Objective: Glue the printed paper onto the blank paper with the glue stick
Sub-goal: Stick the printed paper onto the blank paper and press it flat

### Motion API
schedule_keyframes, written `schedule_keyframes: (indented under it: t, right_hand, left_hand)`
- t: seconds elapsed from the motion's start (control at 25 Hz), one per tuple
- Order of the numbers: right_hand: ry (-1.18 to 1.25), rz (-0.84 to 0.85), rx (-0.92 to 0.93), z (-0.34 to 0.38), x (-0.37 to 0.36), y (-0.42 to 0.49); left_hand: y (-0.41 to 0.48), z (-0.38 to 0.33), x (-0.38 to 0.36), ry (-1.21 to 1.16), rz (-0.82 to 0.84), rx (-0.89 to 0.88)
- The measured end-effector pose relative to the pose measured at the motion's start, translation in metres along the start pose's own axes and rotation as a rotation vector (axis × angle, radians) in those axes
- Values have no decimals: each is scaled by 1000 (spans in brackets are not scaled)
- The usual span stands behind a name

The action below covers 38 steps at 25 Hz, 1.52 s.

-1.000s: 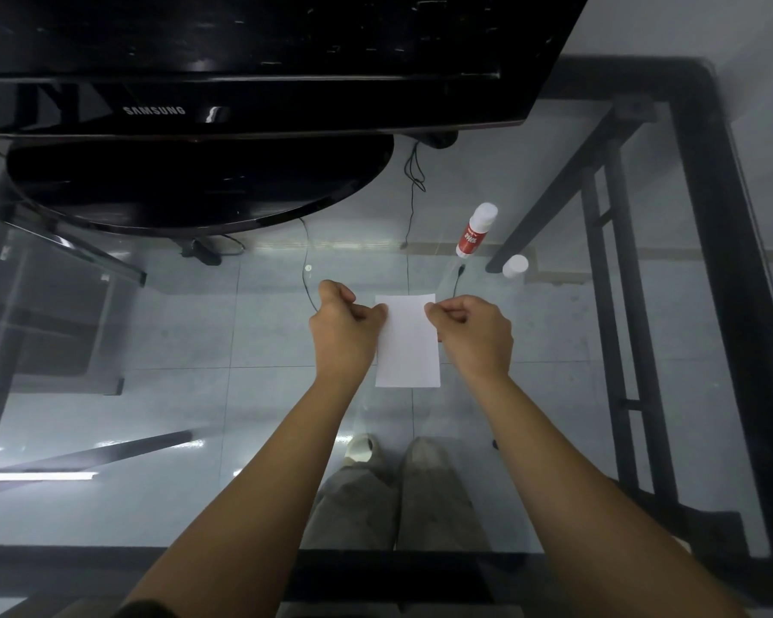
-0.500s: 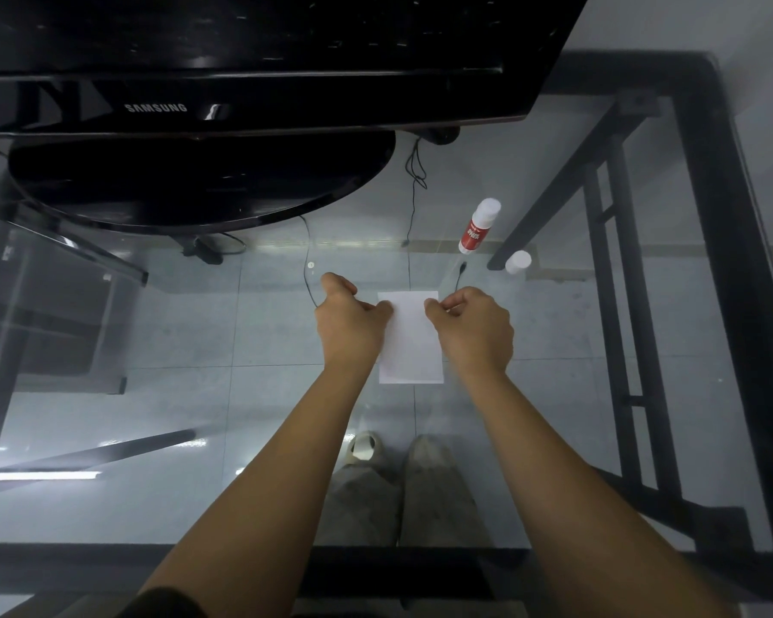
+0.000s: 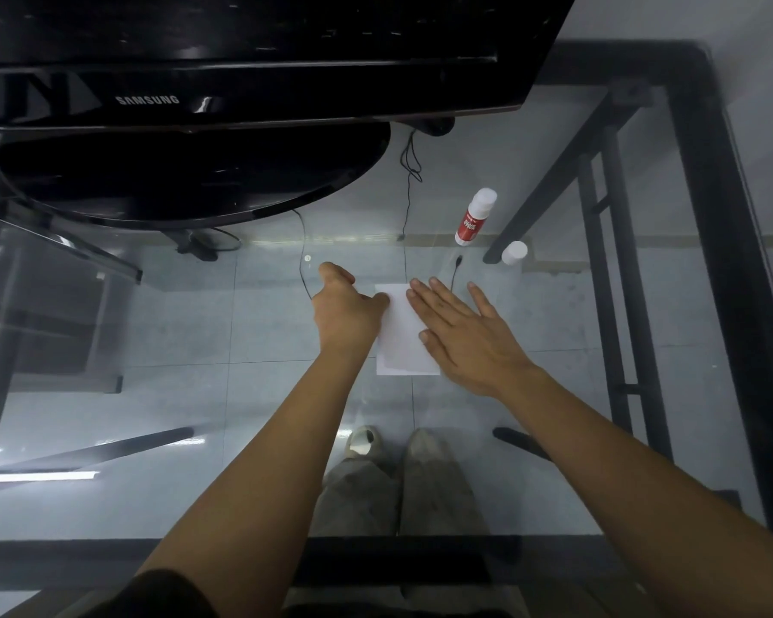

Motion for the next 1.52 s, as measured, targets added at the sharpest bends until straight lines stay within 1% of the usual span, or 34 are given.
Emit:
schedule_keyframes:
  t: [0.08, 0.12, 0.16, 0.2, 0.24, 0.28, 0.32, 0.36, 0.4, 0.44, 0.48, 0.56, 0.72, 0.8, 0.84, 0.88, 0.92, 0.96, 1.0, 1.08, 1.12, 1.24, 1.32, 1.44, 1.52]
  right_hand:
    - [-28, 1, -10, 0, -1, 0]
    - [-40, -2, -11, 0, -1, -1]
    - [-42, -4, -11, 1, -1, -1]
    - [-34, -2, -15, 1, -2, -1]
    - [-25, 2, -19, 1, -2, -1]
    - [-23, 3, -24, 1, -2, -1]
    - [-26, 0, -29, 2, -2, -1]
    - [-31, -5, -31, 2, -1, -1]
    - [-34, -8, -31, 3, -1, -1]
    - [-37, -8, -32, 3, -1, -1]
    - [-37, -7, -33, 4, -1, -1]
    - [-31, -8, -38, 4, -1, -1]
    - [-31, -13, -35, 3, -1, -1]
    - [-33, -8, -33, 3, -2, -1]
    - [-36, -6, -30, 3, -2, -1]
    - [-42, -6, -27, 3, -2, -1]
    - [-48, -8, -25, 3, -2, -1]
    - [-51, -10, -26, 3, -1, -1]
    - [-53, -8, -26, 3, -1, -1]
    - [-62, 0, -26, 3, -1, -1]
    - [-75, 8, -23, 3, -1, -1]
    - [-127, 31, -30, 6, 2, 0]
    - [-142, 15, -78, 7, 8, -4]
    - [-83, 2, -185, 19, 13, -29]
    - [-47, 53, -150, 42, 6, -45]
  left_hand:
    - [-1, -2, 1, 102, -8, -91]
    - [-1, -4, 5, 162, -29, -192]
    - [-2, -8, 9, 182, -48, -334]
    - [-4, -11, 12, 151, -46, -506]
    - [-7, -14, 14, 111, -11, -692]
    - [-11, -14, 13, 124, 54, -878]
    - [-17, -12, 10, 215, 147, -1043]
    - [-22, -5, 6, 364, 246, -1172]
    - [-25, 3, 1, 520, 320, -1255]
    - [-25, 11, -1, 643, 362, -1301]
    - [-25, 17, -2, 716, 381, -1331]
    - [-28, 28, 1, 778, 419, -1386]
    - [-46, 60, 12, 805, 533, -1494]
    - [-52, 66, 19, 766, 548, -1582]
    - [-53, 63, 22, 708, 572, -1627]
    - [-51, 58, 24, 628, 600, -1626]
    - [-47, 51, 25, 544, 596, -1555]
    - [-41, 42, 25, 470, 532, -1428]
    - [-35, 34, 23, 432, 423, -1290]
    - [-31, 27, 13, 478, 239, -1086]
    - [-34, 29, 6, 542, 196, -1037]
    - [-39, 36, -9, 688, 146, -1013]
    - [-37, 38, -9, 695, 124, -1009]
    - [-38, 40, -10, 667, 105, -1024]
    - [-38, 40, -11, 664, 96, -1028]
Point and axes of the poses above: each hand's wrist, its own y-axis towards the middle knuckle, its own x-axis out of the back of the hand, z = x × y, the point moved 5 cm from there along y, towards the middle knuckle, and after that the axes turned 14 degrees about -z, right-handed, at the moved point
